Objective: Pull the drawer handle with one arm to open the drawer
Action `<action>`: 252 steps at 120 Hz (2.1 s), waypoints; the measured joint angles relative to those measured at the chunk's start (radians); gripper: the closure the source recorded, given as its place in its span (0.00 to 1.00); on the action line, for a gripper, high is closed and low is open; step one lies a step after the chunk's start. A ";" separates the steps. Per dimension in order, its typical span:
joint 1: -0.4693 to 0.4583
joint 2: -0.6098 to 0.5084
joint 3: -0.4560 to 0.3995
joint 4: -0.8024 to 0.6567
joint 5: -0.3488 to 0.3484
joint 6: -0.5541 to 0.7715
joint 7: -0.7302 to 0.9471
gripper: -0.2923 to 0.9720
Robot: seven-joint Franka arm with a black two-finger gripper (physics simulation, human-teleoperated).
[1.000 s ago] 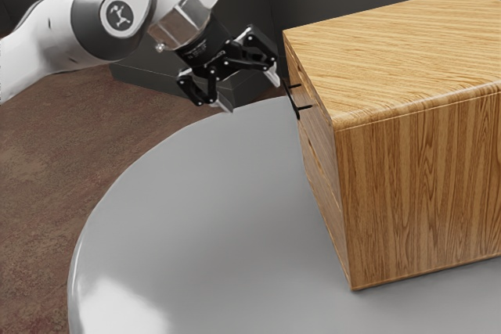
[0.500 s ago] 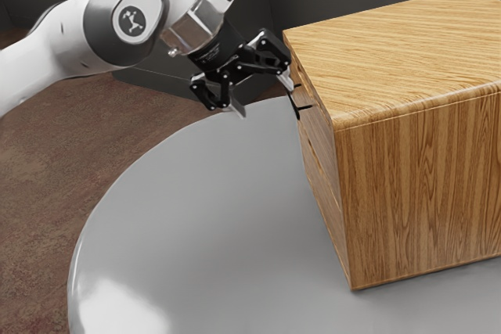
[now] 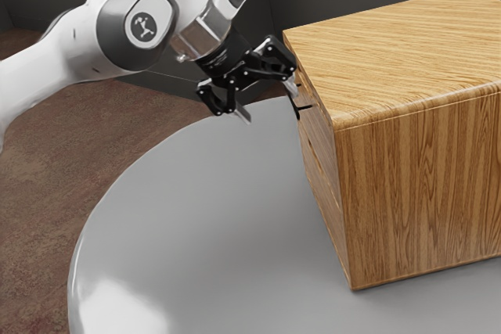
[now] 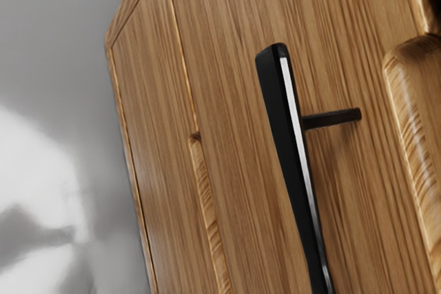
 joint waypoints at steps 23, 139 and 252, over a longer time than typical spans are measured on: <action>0.003 0.012 0.000 0.001 -0.004 0.006 0.000 0.23; 0.011 0.022 0.019 -0.036 -0.017 0.009 0.002 0.23; 0.012 -0.189 0.080 -0.257 -0.009 0.009 0.009 0.23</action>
